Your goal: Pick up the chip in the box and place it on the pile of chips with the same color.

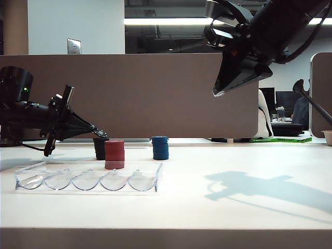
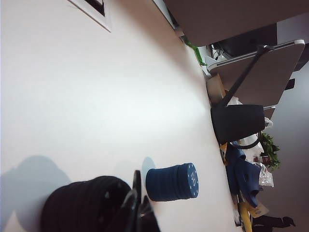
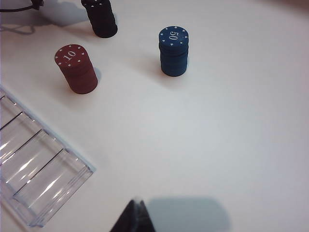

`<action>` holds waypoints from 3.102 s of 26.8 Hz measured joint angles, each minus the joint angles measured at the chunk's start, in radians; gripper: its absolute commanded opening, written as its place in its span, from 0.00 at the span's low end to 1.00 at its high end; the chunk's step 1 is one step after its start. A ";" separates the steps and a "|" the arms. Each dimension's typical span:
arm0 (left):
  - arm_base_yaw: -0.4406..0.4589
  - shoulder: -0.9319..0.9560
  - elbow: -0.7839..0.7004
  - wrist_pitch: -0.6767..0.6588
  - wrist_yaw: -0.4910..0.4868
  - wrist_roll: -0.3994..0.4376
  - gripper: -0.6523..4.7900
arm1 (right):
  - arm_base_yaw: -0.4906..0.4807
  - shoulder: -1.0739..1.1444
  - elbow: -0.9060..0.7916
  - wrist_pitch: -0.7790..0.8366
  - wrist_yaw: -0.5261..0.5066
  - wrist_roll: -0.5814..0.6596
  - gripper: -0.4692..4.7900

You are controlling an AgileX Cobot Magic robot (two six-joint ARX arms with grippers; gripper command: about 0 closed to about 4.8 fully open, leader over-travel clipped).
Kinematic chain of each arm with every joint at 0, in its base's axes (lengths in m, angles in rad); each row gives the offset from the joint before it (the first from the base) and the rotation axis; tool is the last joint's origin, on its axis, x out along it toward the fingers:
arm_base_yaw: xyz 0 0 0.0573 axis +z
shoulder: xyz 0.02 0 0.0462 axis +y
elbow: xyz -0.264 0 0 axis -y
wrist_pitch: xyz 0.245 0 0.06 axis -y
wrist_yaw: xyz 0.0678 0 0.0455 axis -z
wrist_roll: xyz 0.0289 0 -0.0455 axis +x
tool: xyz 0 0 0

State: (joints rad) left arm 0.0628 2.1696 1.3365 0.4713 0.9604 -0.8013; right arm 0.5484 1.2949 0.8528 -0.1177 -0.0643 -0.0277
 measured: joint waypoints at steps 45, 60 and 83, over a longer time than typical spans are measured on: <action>0.006 0.000 0.000 -0.069 0.006 0.038 0.12 | 0.000 0.000 0.000 0.000 0.000 0.000 0.08; 0.008 0.000 0.000 -0.071 0.005 0.038 0.23 | 0.000 0.000 0.000 0.000 0.000 0.000 0.08; 0.104 -0.214 -0.016 0.305 0.042 0.022 0.11 | -0.080 -0.190 -0.042 0.171 0.240 -0.054 0.08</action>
State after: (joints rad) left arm 0.1665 1.9560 1.3209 0.7765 1.0027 -0.7795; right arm 0.4686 1.1053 0.8108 0.0536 0.1753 -0.0814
